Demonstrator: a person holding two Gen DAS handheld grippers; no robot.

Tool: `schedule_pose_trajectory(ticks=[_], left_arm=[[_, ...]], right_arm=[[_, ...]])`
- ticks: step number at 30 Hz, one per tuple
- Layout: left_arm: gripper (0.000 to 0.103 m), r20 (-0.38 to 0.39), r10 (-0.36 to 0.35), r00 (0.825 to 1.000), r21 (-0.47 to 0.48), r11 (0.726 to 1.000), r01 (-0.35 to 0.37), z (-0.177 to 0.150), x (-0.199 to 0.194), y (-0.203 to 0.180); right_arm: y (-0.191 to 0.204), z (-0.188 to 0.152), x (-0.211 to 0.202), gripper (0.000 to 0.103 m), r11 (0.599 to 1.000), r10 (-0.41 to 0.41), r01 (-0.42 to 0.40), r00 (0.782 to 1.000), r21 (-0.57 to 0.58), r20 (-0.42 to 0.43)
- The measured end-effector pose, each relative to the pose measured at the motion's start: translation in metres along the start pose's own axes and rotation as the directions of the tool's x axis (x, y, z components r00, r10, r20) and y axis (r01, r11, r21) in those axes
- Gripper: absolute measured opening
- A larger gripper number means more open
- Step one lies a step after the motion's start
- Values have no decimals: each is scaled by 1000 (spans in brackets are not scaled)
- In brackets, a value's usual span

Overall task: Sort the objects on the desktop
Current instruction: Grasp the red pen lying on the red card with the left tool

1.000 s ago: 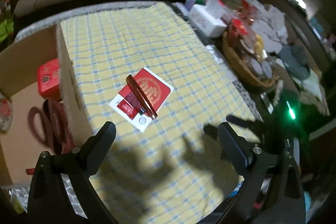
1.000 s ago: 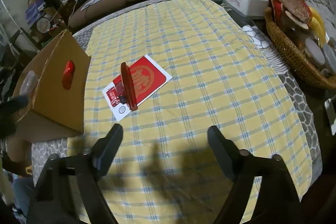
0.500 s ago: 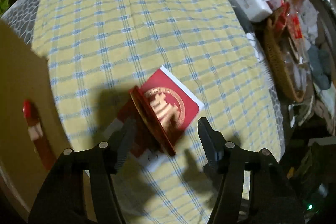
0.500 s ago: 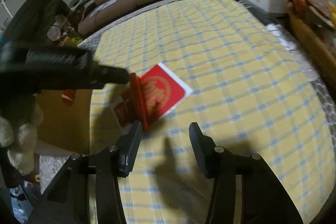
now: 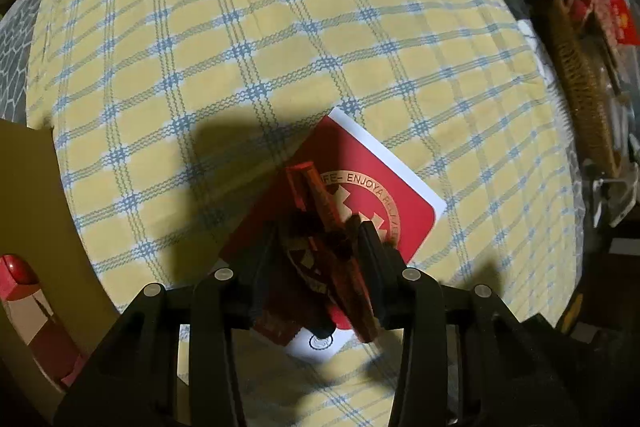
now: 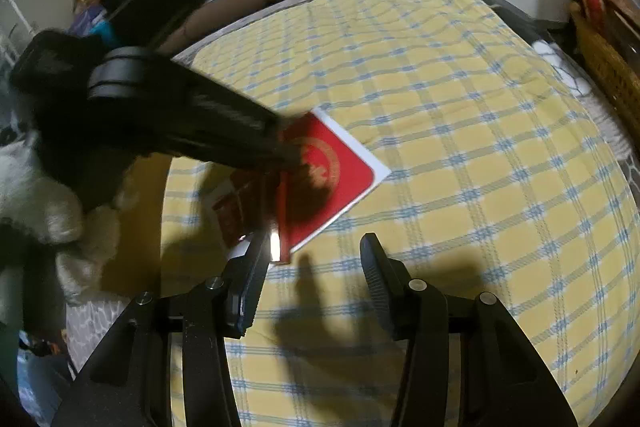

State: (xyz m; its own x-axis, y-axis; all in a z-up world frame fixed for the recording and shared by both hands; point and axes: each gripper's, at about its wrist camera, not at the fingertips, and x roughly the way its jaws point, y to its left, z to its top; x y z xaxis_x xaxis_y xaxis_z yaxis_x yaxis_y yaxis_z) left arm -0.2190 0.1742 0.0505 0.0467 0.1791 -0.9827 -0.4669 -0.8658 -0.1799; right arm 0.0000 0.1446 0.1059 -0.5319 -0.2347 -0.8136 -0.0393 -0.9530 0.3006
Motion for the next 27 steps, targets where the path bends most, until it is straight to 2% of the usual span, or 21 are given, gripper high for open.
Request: schedule_pose_trajectory(ticks=[3,7,8,9,10,15,17,21,25,27], left_arm=[[38,2,4,1000,18,1000,-4,-1,0,-5],[37,13,66,998,56,996,-67,-2,2,-16],[25,25,92,995,71,993,-94,-3,3,-19],[23,36,107,994,82,991,-109,-5,2,-21],[19,39,101,994,83,991,-104,-6,2,-21],[19,48,51,998,55,997,-54,-15,-3,-13],[19,40,9,999,31,999,-10,-18,-5,-7],[19,22,-69,997,2,998,69,-26,-7,-1],[19,19,-94,995,2,996,94,-31,-14,1],[19,19,-119,993,0,993,119,-33,-19,3]], right_arm=[[0,-1,5,49,1000,-11,11,1000,-10,-11],[-6,-2,6,49,1000,-11,11,1000,9,-13],[-6,-3,5,49,1000,-13,13,1000,11,-12],[-7,-3,5,49,1000,-15,15,1000,11,-10],[-7,-3,4,49,1000,-16,16,1000,12,-8],[-2,-4,7,49,1000,13,-13,1000,5,-13],[2,-3,12,49,999,48,-48,999,10,-13],[0,-1,29,49,983,160,-157,986,91,-34],[-1,-1,39,42,982,164,-158,985,104,-52],[-2,-1,40,42,979,178,-172,983,112,-50]])
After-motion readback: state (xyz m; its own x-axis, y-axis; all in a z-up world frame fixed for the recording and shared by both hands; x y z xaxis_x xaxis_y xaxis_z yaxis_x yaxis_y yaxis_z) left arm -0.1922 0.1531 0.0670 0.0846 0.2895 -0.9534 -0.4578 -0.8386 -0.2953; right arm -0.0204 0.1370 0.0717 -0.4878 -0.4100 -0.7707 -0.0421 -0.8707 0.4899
